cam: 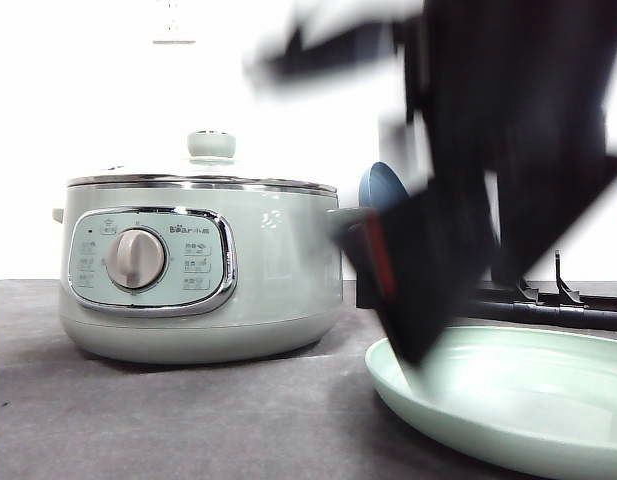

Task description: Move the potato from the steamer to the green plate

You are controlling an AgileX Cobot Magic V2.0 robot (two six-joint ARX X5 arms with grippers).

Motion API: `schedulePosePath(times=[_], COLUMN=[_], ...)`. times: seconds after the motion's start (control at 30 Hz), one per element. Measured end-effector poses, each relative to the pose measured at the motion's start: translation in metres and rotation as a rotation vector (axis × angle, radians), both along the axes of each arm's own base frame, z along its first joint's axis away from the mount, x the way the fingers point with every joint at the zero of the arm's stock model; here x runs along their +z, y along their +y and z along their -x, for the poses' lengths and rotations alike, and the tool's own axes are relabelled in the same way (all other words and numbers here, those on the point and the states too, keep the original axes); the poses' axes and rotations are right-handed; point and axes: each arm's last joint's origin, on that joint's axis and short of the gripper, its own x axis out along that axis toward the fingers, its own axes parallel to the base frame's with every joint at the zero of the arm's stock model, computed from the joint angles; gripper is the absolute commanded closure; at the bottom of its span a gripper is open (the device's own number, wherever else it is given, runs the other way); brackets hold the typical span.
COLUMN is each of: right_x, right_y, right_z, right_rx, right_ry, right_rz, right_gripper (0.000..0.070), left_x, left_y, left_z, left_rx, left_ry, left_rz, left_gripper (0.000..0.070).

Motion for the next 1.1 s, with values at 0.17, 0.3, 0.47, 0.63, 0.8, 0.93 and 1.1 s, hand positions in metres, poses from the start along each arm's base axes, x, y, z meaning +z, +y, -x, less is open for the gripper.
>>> schedulePosePath(times=[0.17, 0.3, 0.47, 0.63, 0.8, 0.93, 1.1], right_x=[0.061, 0.105, 0.153, 0.171, 0.171, 0.169, 0.167], right_y=[-0.02, -0.045, -0.084, -0.131, -0.184, -0.224, -0.248], right_z=[0.007, 0.014, 0.021, 0.028, 0.044, 0.063, 0.077], right_rx=[0.015, 0.02, -0.004, -0.092, -0.207, -0.271, -0.277], right_ry=[-0.012, -0.041, -0.124, -0.227, -0.3, -0.35, -0.379], right_rz=[-0.227, -0.396, -0.601, -0.675, -0.672, -0.752, -0.849], right_gripper=[0.0156, 0.0156, 0.0156, 0.0156, 0.0156, 0.0156, 0.0156], left_x=[0.0, 0.0, 0.0, 0.0, 0.0, 0.0, 0.0], left_y=[0.0, 0.0, 0.0, 0.0, 0.0, 0.0, 0.0], left_z=[0.0, 0.0, 0.0, 0.0, 0.0, 0.0, 0.0], left_rx=[-0.005, -0.006, -0.006, -0.007, -0.007, -0.007, -0.007], left_ry=[-0.011, -0.013, -0.014, -0.015, -0.016, -0.016, -0.016], left_rz=[-0.009, -0.011, -0.011, -0.012, -0.012, -0.012, -0.012], left_gripper=[0.0, 0.0, 0.0, 0.0, 0.0, 0.0, 0.0])
